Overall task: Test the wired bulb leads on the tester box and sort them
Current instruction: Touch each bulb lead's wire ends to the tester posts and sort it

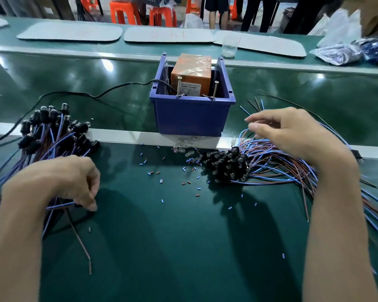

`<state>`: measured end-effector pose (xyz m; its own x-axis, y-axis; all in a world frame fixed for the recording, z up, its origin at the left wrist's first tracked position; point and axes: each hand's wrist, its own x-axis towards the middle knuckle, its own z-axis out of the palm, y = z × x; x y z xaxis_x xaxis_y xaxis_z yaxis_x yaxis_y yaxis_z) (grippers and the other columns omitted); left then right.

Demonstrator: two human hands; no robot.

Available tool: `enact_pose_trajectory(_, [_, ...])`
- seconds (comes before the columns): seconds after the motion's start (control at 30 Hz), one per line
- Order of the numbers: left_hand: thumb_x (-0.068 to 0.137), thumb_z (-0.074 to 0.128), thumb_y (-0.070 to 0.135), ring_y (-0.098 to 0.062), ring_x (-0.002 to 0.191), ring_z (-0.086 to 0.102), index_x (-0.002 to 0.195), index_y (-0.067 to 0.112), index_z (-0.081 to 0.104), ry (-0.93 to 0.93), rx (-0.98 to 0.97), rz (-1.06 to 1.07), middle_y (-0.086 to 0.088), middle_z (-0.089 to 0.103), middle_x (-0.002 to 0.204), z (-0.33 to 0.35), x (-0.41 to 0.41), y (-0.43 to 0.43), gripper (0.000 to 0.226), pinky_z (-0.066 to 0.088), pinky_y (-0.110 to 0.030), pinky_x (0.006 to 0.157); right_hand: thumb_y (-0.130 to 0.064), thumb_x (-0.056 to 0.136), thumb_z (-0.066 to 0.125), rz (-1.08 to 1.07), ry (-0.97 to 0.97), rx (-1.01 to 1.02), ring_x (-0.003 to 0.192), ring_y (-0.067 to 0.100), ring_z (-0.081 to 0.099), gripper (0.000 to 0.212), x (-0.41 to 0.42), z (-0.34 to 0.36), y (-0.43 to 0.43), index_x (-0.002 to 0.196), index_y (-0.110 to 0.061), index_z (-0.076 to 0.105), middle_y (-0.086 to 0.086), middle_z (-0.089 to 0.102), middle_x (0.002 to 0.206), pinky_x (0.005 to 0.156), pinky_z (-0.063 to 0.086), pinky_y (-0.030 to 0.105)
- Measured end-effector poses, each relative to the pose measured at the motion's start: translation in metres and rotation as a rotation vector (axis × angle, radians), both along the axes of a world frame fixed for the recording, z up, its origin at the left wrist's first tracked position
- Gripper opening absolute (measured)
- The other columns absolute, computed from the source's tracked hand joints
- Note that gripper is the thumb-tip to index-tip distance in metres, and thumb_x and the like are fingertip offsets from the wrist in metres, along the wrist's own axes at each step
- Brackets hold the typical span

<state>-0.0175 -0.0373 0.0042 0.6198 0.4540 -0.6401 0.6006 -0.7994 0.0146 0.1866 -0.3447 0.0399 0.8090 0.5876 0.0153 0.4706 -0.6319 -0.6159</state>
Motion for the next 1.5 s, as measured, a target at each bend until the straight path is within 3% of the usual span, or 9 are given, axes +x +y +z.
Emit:
enact_pose_trajectory(0.23, [0.067, 0.08, 0.037, 0.006, 0.056, 0.059, 0.067, 0.028, 0.06, -0.811, 0.136, -0.198, 0.02, 0.065, 0.055, 0.042, 0.027, -0.039, 0.023, 0.046, -0.025, 0.064, -0.02, 0.089, 0.065, 0.223, 0.126, 0.297, 0.073, 0.001, 0.069, 0.017, -0.03, 0.007, 0.039, 0.105, -0.022, 0.069, -0.006, 0.074, 0.087, 0.07, 0.046, 0.011])
enact_pose_trajectory(0.43, [0.072, 0.079, 0.033, -0.015, 0.061, 0.069, 0.077, 0.021, 0.064, -1.379, -0.373, -0.108, 0.004, 0.071, 0.069, 0.057, 0.059, -0.103, 0.02, 0.053, -0.026, 0.06, 0.003, 0.09, 0.059, 0.461, 0.444, 0.442, 0.074, 0.015, 0.07, 0.018, -0.064, -0.011, 0.086, 0.101, -0.011, 0.061, 0.006, 0.069, 0.092, 0.062, 0.05, 0.019])
enact_pose_trajectory(0.7, [0.088, 0.064, 0.023, -0.012, 0.069, 0.066, 0.072, 0.018, 0.064, -1.502, -1.019, 0.256, 0.003, 0.07, 0.071, 0.045, 0.078, -0.125, 0.016, 0.056, -0.024, 0.066, 0.002, 0.094, 0.053, 0.178, 0.465, 0.809, 0.062, 0.007, 0.066, 0.014, -0.047, -0.008, 0.076, 0.09, -0.008, 0.062, 0.0, 0.067, 0.07, 0.062, 0.052, 0.017])
enact_pose_trajectory(0.8, [0.097, 0.044, 0.045, -0.013, 0.054, 0.064, 0.047, 0.018, 0.065, -1.189, -0.934, 0.351, -0.002, 0.07, 0.062, 0.043, 0.081, -0.123, 0.06, 0.048, -0.021, 0.058, 0.001, 0.094, 0.054, 0.095, 0.399, 0.878, 0.067, 0.01, 0.067, 0.017, -0.045, -0.005, 0.075, 0.088, -0.012, 0.063, 0.002, 0.066, 0.073, 0.07, 0.054, 0.022])
enact_pose_trajectory(0.9, [0.094, 0.018, 0.065, -0.016, 0.073, 0.071, 0.074, 0.011, 0.073, -0.874, -1.021, 0.475, -0.009, 0.075, 0.085, 0.039, 0.085, -0.123, 0.08, 0.047, -0.023, 0.068, -0.006, 0.095, 0.055, 0.128, 0.379, 0.879, 0.074, 0.016, 0.069, 0.013, -0.045, -0.003, 0.071, 0.087, -0.011, 0.064, 0.007, 0.068, 0.079, 0.072, 0.056, 0.024])
enact_pose_trajectory(1.03, [0.097, 0.018, 0.061, -0.02, 0.088, 0.068, 0.107, 0.006, 0.059, -1.088, -1.517, 0.962, -0.011, 0.071, 0.098, 0.037, 0.09, -0.123, 0.069, 0.053, -0.03, 0.08, -0.014, 0.099, 0.047, 0.255, 0.319, 0.793, 0.083, 0.008, 0.064, 0.026, -0.046, -0.001, 0.069, 0.08, -0.012, 0.064, 0.001, 0.067, 0.087, 0.078, 0.052, 0.022])
enact_pose_trajectory(1.2, [0.103, 0.022, 0.038, -0.017, 0.064, 0.06, 0.079, 0.009, 0.051, -1.426, -1.731, 1.56, -0.005, 0.059, 0.074, 0.04, 0.087, -0.112, 0.048, 0.049, -0.03, 0.069, -0.015, 0.098, 0.04, 0.262, 0.506, 0.954, 0.088, 0.024, 0.068, 0.033, -0.04, 0.002, 0.061, 0.067, -0.011, 0.051, 0.002, 0.068, 0.079, 0.091, 0.05, 0.04])
enact_pose_trajectory(1.37, [0.104, 0.022, 0.028, -0.009, 0.034, 0.032, 0.073, 0.012, 0.044, -1.697, -1.804, 1.613, 0.003, 0.035, 0.047, 0.043, 0.082, -0.098, 0.041, 0.032, -0.018, 0.043, -0.009, 0.1, 0.038, 0.09, 0.682, 1.192, 0.049, 0.015, 0.048, 0.031, -0.033, 0.005, 0.058, 0.069, -0.008, 0.044, 0.0, 0.045, 0.053, 0.066, 0.054, 0.033])
enact_pose_trajectory(1.5, [0.104, 0.023, 0.026, -0.008, 0.033, 0.02, 0.072, 0.017, 0.04, -1.694, -1.605, 1.381, 0.008, 0.028, 0.045, 0.041, 0.081, -0.094, 0.038, 0.02, -0.018, 0.035, -0.013, 0.1, 0.039, -0.103, 0.668, 1.183, 0.04, 0.006, 0.021, 0.034, -0.023, 0.005, 0.051, 0.066, -0.014, 0.043, -0.007, 0.029, 0.049, 0.037, 0.023, 0.017])
